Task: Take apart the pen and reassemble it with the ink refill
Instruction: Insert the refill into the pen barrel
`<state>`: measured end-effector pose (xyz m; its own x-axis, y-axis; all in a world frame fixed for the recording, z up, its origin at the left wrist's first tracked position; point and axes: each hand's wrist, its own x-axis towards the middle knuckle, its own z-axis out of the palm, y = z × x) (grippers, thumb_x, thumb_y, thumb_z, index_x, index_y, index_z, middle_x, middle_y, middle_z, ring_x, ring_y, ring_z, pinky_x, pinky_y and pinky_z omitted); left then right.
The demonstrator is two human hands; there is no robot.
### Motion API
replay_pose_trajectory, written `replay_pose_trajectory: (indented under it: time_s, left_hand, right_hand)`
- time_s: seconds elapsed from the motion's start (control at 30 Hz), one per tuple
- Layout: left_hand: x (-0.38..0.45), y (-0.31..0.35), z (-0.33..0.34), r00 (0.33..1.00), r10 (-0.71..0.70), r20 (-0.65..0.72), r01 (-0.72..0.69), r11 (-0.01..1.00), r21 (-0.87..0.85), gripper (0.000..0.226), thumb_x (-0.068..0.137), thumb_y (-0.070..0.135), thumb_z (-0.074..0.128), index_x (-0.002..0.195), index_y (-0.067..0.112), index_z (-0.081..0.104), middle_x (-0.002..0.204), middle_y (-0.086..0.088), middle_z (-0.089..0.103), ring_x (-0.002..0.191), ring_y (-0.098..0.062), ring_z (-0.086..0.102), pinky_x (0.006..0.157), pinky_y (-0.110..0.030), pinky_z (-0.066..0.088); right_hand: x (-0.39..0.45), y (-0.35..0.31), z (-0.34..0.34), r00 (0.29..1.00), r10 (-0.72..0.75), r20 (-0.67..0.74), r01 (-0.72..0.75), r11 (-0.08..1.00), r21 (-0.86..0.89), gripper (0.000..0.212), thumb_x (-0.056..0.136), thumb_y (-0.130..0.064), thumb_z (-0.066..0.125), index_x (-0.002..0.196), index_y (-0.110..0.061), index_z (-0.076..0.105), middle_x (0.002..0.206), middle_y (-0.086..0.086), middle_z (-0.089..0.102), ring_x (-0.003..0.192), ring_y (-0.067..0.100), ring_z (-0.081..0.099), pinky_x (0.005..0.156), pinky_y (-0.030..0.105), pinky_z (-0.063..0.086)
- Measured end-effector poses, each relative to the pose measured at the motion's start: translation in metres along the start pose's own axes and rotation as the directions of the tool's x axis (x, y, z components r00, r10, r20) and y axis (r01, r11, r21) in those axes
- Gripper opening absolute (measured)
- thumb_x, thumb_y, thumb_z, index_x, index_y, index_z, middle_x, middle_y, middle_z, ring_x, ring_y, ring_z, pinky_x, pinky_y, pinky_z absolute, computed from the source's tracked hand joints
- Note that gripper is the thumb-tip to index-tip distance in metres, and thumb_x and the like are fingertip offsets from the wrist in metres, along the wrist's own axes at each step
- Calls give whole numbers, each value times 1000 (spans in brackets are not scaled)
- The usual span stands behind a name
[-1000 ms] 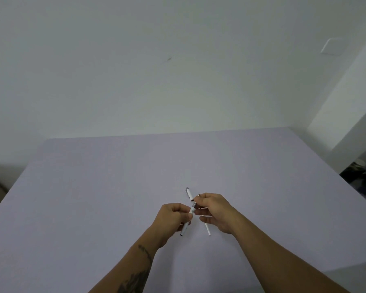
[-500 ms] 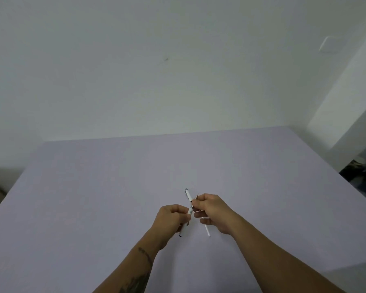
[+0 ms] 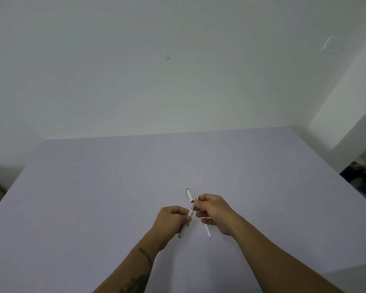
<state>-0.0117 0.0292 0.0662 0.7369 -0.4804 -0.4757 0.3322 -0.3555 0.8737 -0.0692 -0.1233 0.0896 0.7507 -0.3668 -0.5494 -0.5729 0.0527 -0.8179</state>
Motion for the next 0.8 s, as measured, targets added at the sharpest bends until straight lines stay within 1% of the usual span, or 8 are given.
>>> replay_pose_trajectory:
  time_s: [0.17, 0.3, 0.37, 0.5, 0.57, 0.7, 0.8]
  left_hand:
    - [1, -1, -1, 1000, -20, 16, 20, 1000, 17, 18, 84, 5, 65, 75, 17, 74, 80, -10, 70, 78, -25, 64, 75, -34, 57]
    - [2, 0, -2, 999, -35, 24, 35, 999, 22, 17, 84, 4, 65, 76, 16, 74, 81, -11, 70, 79, -25, 63, 76, -34, 57]
    - [3, 1, -2, 999, -40, 31, 39, 999, 26, 18, 85, 4, 64, 76, 17, 73, 81, -10, 69, 80, -25, 63, 76, -34, 56]
    - [3, 2, -2, 998, -41, 56, 39, 999, 26, 14, 87, 6, 62, 85, 14, 74, 85, -11, 71, 83, -25, 65, 79, -34, 56]
    - [4, 4, -3, 997, -32, 68, 31, 999, 19, 14, 87, 6, 62, 90, 13, 74, 88, -11, 71, 84, -24, 66, 77, -33, 56]
    - [6, 6, -3, 996, -8, 85, 5, 999, 34, 17, 88, 8, 61, 86, 16, 75, 84, -11, 71, 80, -23, 64, 74, -34, 55]
    - [7, 7, -3, 995, -2, 97, -3, 999, 46, 18, 89, 11, 60, 83, 18, 75, 81, -10, 70, 78, -23, 62, 68, -31, 54]
  right_hand:
    - [2, -1, -1, 1000, 10, 0, -10, 1000, -15, 14, 96, -16, 60, 100, -16, 73, 99, 5, 75, 82, 16, 68, 66, 27, 52]
    - [4, 0, 0, 1000, 13, -3, -13, 1000, 8, 13, 93, -21, 64, 99, -13, 74, 98, 5, 75, 81, 16, 68, 67, 28, 52]
    - [6, 0, 0, 1000, 5, -17, -6, 1000, -9, 12, 93, -19, 66, 97, -12, 75, 97, 6, 75, 81, 16, 68, 66, 27, 52]
    - [9, -6, -5, 1000, -10, -11, 10, 999, -49, 15, 94, -11, 62, 96, -13, 77, 98, 7, 75, 86, 15, 69, 68, 26, 53]
    - [9, -9, -7, 1000, -14, 7, 14, 999, -42, 17, 95, -9, 60, 96, -12, 77, 98, 7, 75, 87, 15, 69, 70, 26, 54]
    - [9, -10, -9, 1000, -13, 25, 14, 1000, -26, 20, 97, -8, 56, 97, -12, 76, 96, 7, 74, 87, 15, 68, 75, 29, 55]
    - [10, -10, -10, 1000, -20, 15, 20, 1000, -11, 20, 96, -8, 57, 98, -13, 76, 95, 5, 74, 86, 14, 69, 76, 29, 55]
